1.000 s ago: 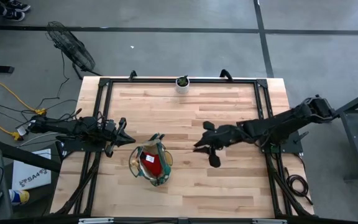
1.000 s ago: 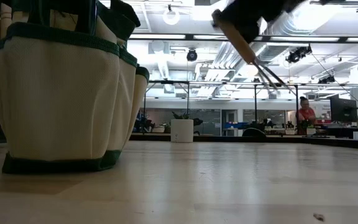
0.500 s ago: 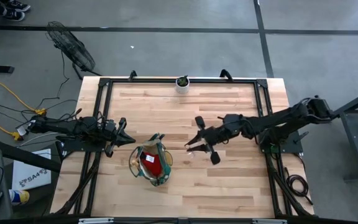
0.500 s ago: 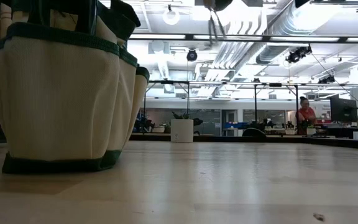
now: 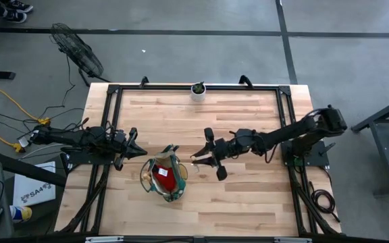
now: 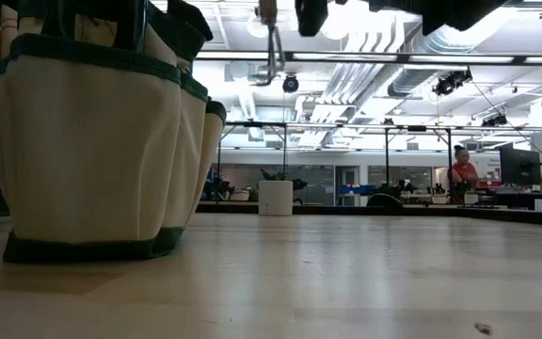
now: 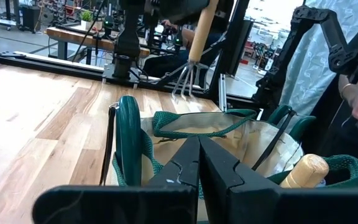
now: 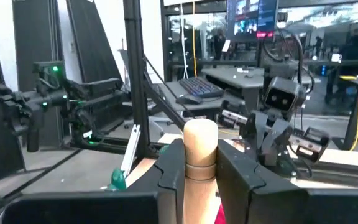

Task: Pick & Place Garden tools in Gardening bag
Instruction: Put the brown hand rake into the gardening bag

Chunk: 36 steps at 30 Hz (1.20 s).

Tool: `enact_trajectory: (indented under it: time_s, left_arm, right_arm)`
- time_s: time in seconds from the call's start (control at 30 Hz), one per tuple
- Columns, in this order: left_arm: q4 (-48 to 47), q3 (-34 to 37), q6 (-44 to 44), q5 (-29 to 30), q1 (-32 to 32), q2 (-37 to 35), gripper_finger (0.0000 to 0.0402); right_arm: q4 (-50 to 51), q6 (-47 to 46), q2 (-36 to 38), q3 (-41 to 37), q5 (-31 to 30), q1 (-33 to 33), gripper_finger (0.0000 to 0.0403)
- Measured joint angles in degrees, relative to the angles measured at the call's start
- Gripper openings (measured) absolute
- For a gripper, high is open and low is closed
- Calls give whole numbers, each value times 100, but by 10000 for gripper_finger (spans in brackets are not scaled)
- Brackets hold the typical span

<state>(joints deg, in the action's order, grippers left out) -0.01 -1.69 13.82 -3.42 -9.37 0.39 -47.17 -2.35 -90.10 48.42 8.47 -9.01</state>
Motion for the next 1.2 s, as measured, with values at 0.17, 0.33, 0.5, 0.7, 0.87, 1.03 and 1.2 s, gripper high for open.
enact_trajectory:
  time_s: [0.17, 0.33, 0.5, 0.7, 0.87, 1.03, 1.2]
  left_arm:
    - [2, 0, -2, 0, 0, 2, 0]
    - [1, 0, 0, 0, -1, 2, 0]
    - [0, 0, 0, 0, 0, 2, 0]
    - [2, 0, -1, 0, 0, 2, 0]
    - [0, 0, -2, 0, 0, 2, 0]
    - [0, 0, -2, 0, -1, 1, 0]
    - [0, 0, -1, 0, -1, 1, 0]
  right_arm:
    - [-379, -94, -381, 0, -102, 6, 54]
    - [-542, -94, -758, 270, -85, 4, 54]
    - [-447, -87, -1019, 656, -80, 4, 54]
    - [-247, -57, -1052, 723, -87, 17, 54]
    - [-124, 10, -1052, 723, -87, 17, 54]
    - [-106, 66, -1052, 721, -87, 17, 54]
    - [-105, 66, -1052, 721, -85, 17, 54]
